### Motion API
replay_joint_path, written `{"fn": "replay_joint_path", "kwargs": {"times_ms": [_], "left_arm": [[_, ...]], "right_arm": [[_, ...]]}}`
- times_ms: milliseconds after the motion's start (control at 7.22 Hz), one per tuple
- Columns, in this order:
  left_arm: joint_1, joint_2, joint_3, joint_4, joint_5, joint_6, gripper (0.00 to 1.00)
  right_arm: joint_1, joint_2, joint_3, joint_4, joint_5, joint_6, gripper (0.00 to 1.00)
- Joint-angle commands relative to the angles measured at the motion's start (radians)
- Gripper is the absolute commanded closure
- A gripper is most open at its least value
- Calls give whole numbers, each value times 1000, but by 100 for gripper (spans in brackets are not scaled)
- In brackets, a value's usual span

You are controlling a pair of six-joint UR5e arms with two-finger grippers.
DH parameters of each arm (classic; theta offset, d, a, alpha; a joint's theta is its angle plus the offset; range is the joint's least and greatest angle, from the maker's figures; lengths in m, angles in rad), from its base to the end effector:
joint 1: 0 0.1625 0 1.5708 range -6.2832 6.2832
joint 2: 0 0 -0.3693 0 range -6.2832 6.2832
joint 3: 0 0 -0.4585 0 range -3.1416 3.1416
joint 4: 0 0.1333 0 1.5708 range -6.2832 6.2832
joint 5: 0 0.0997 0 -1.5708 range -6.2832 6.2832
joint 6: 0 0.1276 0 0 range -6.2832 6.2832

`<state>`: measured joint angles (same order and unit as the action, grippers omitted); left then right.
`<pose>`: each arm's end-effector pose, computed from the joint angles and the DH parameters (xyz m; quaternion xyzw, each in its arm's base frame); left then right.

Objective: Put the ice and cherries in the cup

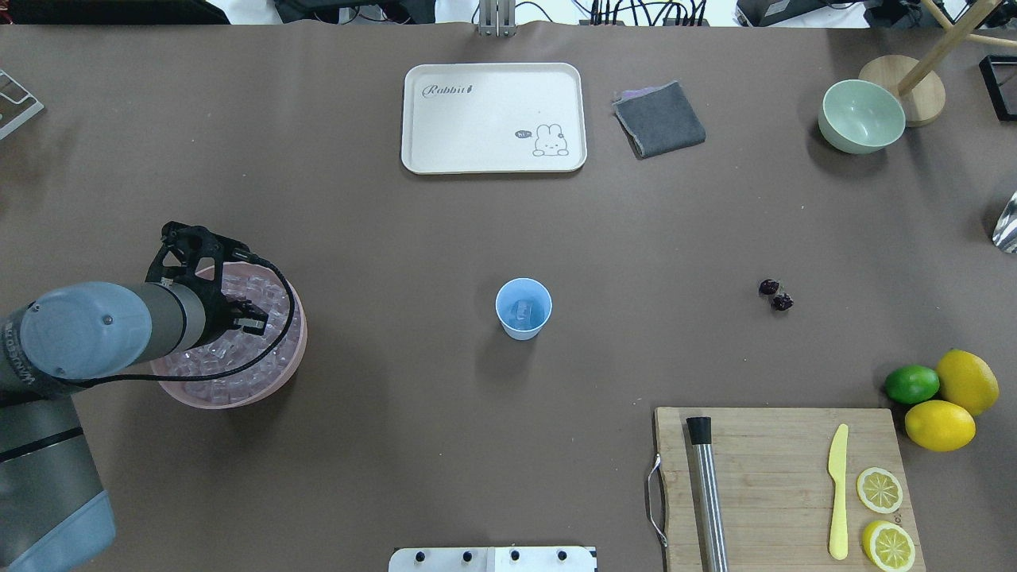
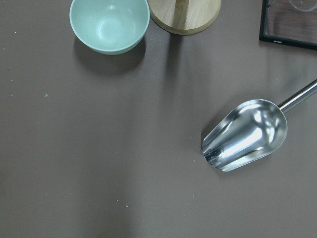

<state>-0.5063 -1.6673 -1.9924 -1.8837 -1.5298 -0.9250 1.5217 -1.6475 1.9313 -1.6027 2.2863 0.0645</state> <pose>0.4534 -0.4098 0.3153 0.2356 0.3282 0.0555 0.9131 0.0234 -0.5342 0.4708 0.0977 -0.3535 -0.0368 0.9296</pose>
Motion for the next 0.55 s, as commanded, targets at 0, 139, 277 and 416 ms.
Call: {"fn": "replay_joint_path", "kwargs": {"times_ms": [0,139,277,416], "left_arm": [[-1,0,-17,0,0,0,94],[-11,0,-32,0,-16,0,85],[-41,7,-43,0,-71,0,49],[-101,9,-45,0,-119,0,12]], "right_arm": [[0,0,0,0,-1,1,0],[0,0,0,1,1,0,0],[0,0,0,0,-1,1,0],[0,0,0,1,-1,2,0]]}}
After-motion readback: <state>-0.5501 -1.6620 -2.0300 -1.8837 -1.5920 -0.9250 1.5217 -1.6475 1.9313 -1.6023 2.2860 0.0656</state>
